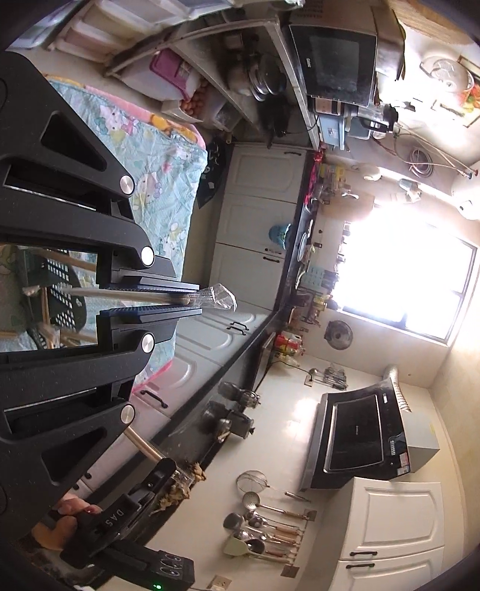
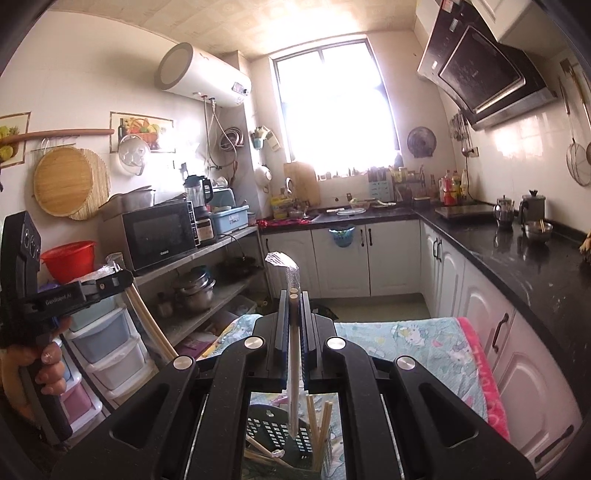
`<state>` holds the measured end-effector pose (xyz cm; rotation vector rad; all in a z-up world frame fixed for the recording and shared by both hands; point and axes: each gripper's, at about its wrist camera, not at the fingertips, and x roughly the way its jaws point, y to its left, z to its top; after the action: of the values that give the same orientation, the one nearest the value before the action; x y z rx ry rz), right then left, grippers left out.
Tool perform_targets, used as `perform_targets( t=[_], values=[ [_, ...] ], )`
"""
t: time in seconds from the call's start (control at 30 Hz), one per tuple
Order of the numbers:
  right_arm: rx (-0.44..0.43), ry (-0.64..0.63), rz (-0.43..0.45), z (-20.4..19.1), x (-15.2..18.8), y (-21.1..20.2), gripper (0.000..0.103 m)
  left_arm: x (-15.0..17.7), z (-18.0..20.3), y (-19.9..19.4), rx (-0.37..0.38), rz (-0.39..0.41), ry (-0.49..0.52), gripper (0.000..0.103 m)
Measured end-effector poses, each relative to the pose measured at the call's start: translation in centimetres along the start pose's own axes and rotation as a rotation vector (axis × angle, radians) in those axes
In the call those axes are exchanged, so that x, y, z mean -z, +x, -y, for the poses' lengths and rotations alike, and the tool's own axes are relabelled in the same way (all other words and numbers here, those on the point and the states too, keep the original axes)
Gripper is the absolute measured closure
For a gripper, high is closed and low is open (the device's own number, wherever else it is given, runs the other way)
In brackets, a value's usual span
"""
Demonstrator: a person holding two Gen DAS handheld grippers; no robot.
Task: Organize utensils
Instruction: 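Lower the chopstick into the green caddy and open the right tool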
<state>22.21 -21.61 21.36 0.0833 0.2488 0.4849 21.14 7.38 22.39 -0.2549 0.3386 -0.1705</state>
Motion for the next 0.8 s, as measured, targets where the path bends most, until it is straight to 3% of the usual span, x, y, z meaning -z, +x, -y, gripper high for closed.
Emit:
perform_targets(
  t=[0.53,0.8],
  values=[
    [-0.019,0.018,-0.034,1.0,5.2,2.8,0.098,5.6,-1.2,3.0,-0.122,-0.055,0.017,0.1],
    [-0.017,0.002,-0.036,1.0,8.0,4.3,0.098,8.1,-1.8,4.0,-0.133,-0.075,-0.014,0.1]
  ],
)
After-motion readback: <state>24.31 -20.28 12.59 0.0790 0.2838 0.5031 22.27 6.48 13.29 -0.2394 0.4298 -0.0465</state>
